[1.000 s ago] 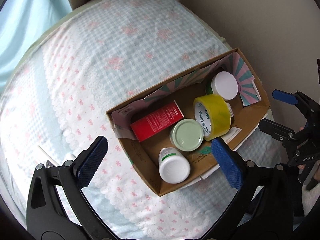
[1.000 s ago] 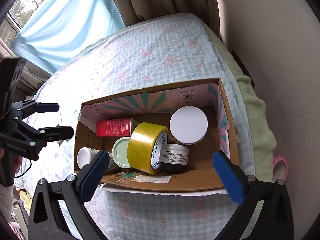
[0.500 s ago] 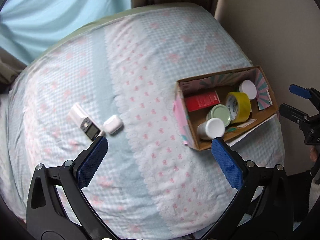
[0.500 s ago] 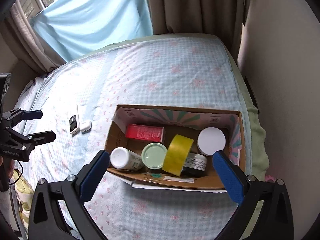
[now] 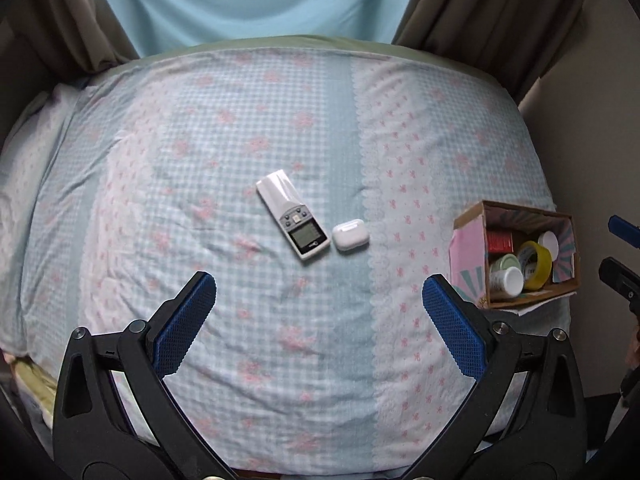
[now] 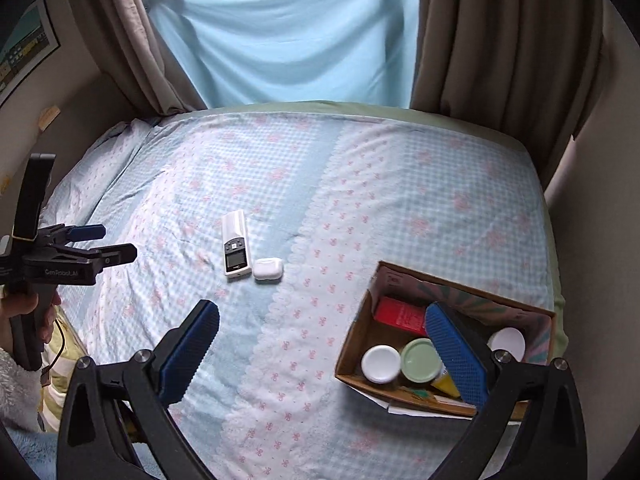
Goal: Organize rigid objects
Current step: 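Lift both tools out of the box toward the remote and earbuds case, then grasp the white remote with the left tool while the right tool grasps the white earbuds case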
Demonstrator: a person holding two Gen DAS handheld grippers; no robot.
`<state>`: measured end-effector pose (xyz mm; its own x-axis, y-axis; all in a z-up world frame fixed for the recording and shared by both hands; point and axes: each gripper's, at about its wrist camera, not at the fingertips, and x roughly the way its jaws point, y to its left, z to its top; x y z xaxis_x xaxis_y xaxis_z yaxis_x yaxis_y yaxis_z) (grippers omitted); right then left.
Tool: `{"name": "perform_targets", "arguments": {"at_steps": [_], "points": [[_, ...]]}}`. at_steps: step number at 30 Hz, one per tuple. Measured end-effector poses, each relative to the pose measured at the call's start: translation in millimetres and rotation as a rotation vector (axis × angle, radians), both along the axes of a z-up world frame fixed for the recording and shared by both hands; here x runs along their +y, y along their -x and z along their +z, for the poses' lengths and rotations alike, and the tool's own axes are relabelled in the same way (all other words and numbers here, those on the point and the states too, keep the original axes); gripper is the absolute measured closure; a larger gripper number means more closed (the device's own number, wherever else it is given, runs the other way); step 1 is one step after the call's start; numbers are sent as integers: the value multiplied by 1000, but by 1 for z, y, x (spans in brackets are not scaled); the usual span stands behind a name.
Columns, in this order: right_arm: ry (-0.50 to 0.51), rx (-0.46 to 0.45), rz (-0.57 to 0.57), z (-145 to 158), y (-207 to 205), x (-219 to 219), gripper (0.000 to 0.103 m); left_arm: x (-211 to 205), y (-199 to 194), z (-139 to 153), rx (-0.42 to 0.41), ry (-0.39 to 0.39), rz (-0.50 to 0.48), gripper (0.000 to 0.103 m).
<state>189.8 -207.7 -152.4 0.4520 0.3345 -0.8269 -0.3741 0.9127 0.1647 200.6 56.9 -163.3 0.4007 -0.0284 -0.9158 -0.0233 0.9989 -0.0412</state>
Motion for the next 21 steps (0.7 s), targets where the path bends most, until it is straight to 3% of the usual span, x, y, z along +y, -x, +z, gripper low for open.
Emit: {"name": "perform_targets", "arguments": {"at_steps": [8, 21], "points": [[42, 71, 118, -33, -39, 72, 0, 49, -45, -35, 51, 66, 97, 0], [98, 241, 140, -141, -112, 125, 0, 75, -129, -153, 222, 162, 290, 0]]}}
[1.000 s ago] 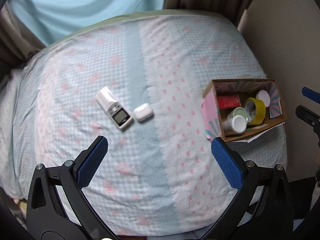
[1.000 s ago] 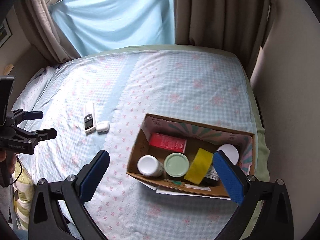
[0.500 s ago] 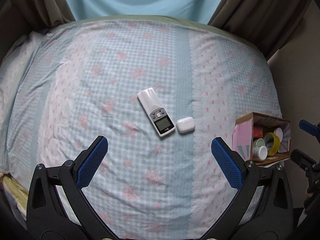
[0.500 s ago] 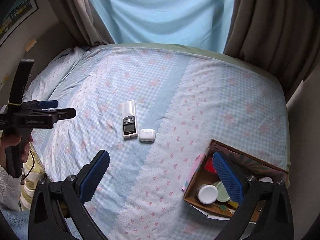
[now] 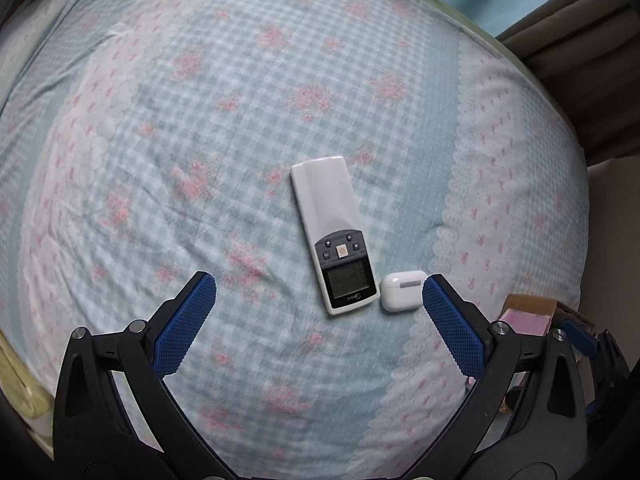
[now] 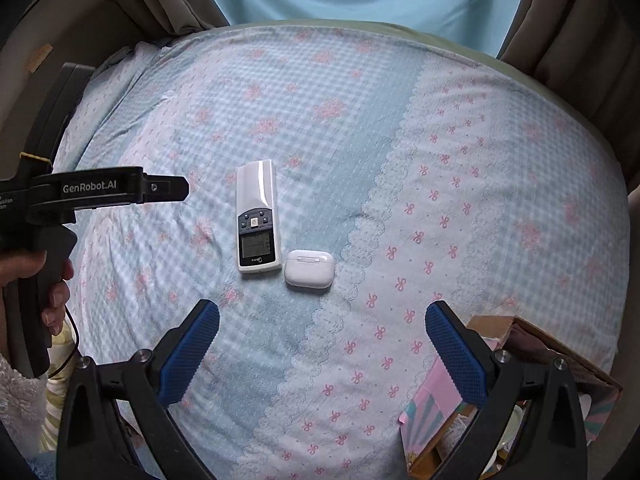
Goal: Organize rigid objects
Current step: 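Grasp the white remote with the left tool while the right tool grasps the white earbuds case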
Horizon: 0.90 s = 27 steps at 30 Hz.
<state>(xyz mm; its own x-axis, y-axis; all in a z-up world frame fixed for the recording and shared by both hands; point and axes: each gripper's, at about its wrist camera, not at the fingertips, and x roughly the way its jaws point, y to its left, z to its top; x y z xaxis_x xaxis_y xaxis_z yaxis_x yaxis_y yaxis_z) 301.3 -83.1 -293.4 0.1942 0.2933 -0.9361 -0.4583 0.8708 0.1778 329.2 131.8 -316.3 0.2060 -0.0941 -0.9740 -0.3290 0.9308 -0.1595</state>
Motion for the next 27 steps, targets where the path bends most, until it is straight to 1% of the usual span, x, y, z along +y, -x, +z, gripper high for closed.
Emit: {"name": "perform_targets", "arguments": {"at_steps": [5, 9, 14, 16, 19, 20, 23, 24, 27], "points": [[20, 70, 15, -50, -19, 14, 0, -2, -28, -47, 61, 15, 36, 0], [56, 116, 32, -88, -29, 28, 0, -3, -42, -83, 114, 34, 83, 1], [87, 144, 66, -121, -37, 46, 3, -4, -53, -113, 154, 27, 130, 3], [104, 150, 73, -132, -40, 53, 5, -4, -55, -123, 172, 17, 148, 5], [120, 154, 72, -142, -43, 60, 9, -4, -54, -135, 199, 25, 179, 13], [131, 155, 72, -145, -44, 62, 10, -5, -54, -137, 199, 21, 182, 13], [147, 163, 74, -152, -44, 67, 15, -11, -54, -139, 200, -5, 162, 13], [150, 165, 73, -154, -44, 67, 16, -15, -55, -141, 202, -14, 154, 13], [154, 164, 74, -156, -43, 70, 16, -25, -59, -145, 206, -30, 134, 20]]}}
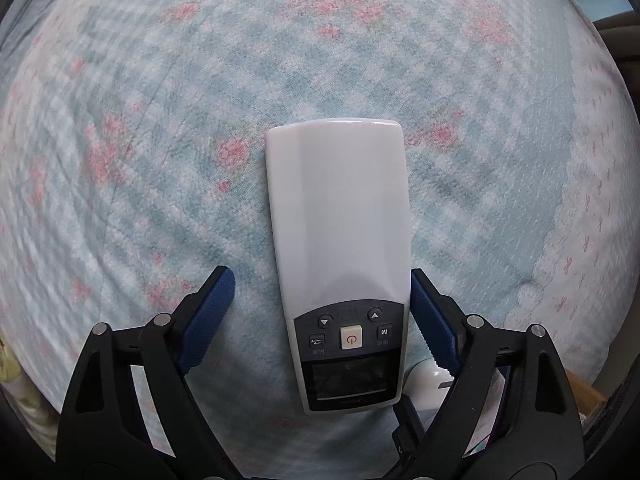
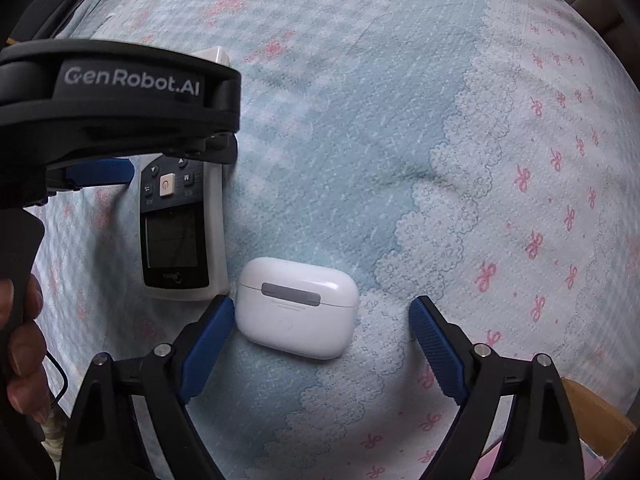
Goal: Organize rigid objects
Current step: 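Grasp the white remote with the left tool while the right tool grasps the white earbuds case, then carry the remote and earbuds case into the cardboard box and open both tools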
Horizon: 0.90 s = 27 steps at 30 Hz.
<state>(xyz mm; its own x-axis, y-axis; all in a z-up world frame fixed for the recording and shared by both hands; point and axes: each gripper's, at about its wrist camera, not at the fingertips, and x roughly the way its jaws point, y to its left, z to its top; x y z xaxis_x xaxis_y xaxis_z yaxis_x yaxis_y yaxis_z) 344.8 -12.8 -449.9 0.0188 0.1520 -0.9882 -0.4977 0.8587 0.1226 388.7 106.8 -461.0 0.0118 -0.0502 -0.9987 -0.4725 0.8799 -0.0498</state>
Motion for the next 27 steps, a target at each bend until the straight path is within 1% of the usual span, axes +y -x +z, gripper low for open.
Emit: {"name": "perform_targets", "arguments": {"at_steps": [2, 3, 4, 5, 6, 7, 8, 9, 11, 17, 18, 20, 22, 27], "points": [[4, 0, -2, -1, -1, 3, 17, -7, -4, -1, -1, -8, -30, 27], [5, 1, -5, -1, -1, 4, 18, -12, -5, 0, -8, -12, -47, 28], [8, 3, -9, -2, -4, 6, 22, -17, -8, 1, -16, -11, -60, 32], [12, 6, -9, -2, -5, 9, 28, -19, -8, 1, -20, -9, -69, 36], [16, 5, -6, 1, -2, 11, 32, -21, -8, 2, -20, -6, -76, 39], [18, 7, -3, 3, -4, 16, 40, -21, -8, 3, -21, -3, -79, 46], [20, 8, -2, 4, -5, 19, 45, -20, -7, 4, -23, 4, -75, 47], [28, 9, -2, 4, -13, 22, 45, -16, -5, 6, -29, 18, -69, 47], [30, 12, -6, 4, -14, 24, 45, -10, -5, 8, -34, 38, -63, 47], [17, 19, -26, 7, -19, 22, 45, -7, -4, 15, -58, 56, -65, 47], [15, 18, -32, 9, -20, 21, 45, -4, -3, 18, -64, 55, -69, 47], [5, 17, -45, 16, -23, 5, 45, -2, -3, 26, -75, 55, -73, 47], [0, 12, -55, 21, -23, 1, 45, 1, -1, 33, -92, 58, -74, 47], [-23, -10, -79, 44, -22, -17, 45, 12, 9, 61, -137, 62, -97, 47]]}}
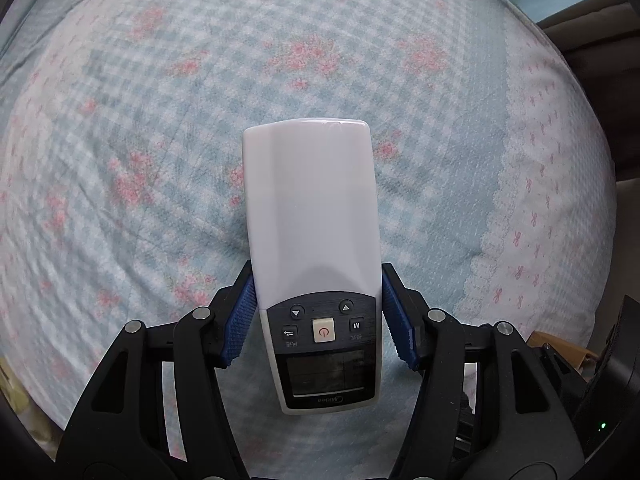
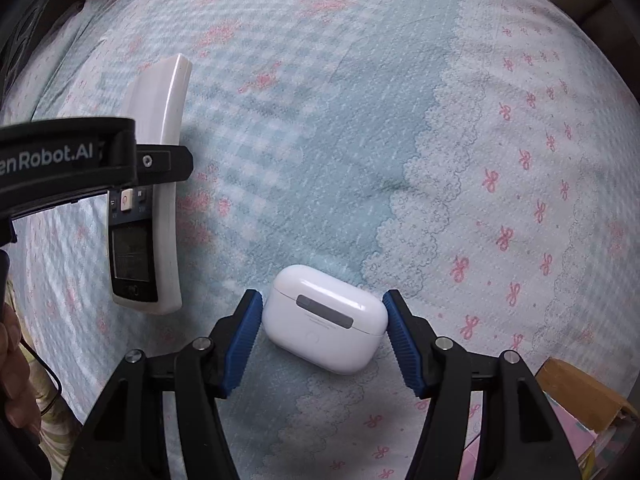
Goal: Organize rigid objects
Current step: 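Carry the remote and earbuds case into the cardboard box and open both tools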
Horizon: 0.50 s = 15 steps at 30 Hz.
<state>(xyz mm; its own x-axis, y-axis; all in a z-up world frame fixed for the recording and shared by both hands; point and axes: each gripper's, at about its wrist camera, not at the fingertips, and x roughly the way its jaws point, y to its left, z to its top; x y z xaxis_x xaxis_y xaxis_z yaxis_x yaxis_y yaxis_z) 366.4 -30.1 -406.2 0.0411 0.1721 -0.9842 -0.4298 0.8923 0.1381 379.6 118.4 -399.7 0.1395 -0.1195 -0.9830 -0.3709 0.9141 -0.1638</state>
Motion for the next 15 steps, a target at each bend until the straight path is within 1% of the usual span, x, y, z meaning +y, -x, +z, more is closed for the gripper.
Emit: {"name": "perform_targets", "arguments": {"at_steps": [2, 4, 5, 7, 9, 13, 15], "points": [[-11, -15, -13, 11, 1, -7, 45, 7, 6, 13, -22, 1, -19, 47], [-29, -32, -35, 26, 8, -17, 45, 4, 9, 29, -45, -1, -43, 47], [-40, -41, -47, 34, 9, -22, 45, 0, 16, 42, -57, -2, -51, 47], [-59, -61, -68, 51, 14, -34, 45, -2, 24, 54, -81, 5, -71, 47], [-78, -84, -87, 71, 19, -44, 45, -11, 32, 73, -105, 5, -94, 47], [-118, -128, -132, 102, 39, -65, 45, -33, 53, 113, -159, 6, -155, 47], [-135, -153, -165, 124, 46, -82, 45, -50, 63, 132, -184, 10, -191, 47]]}}
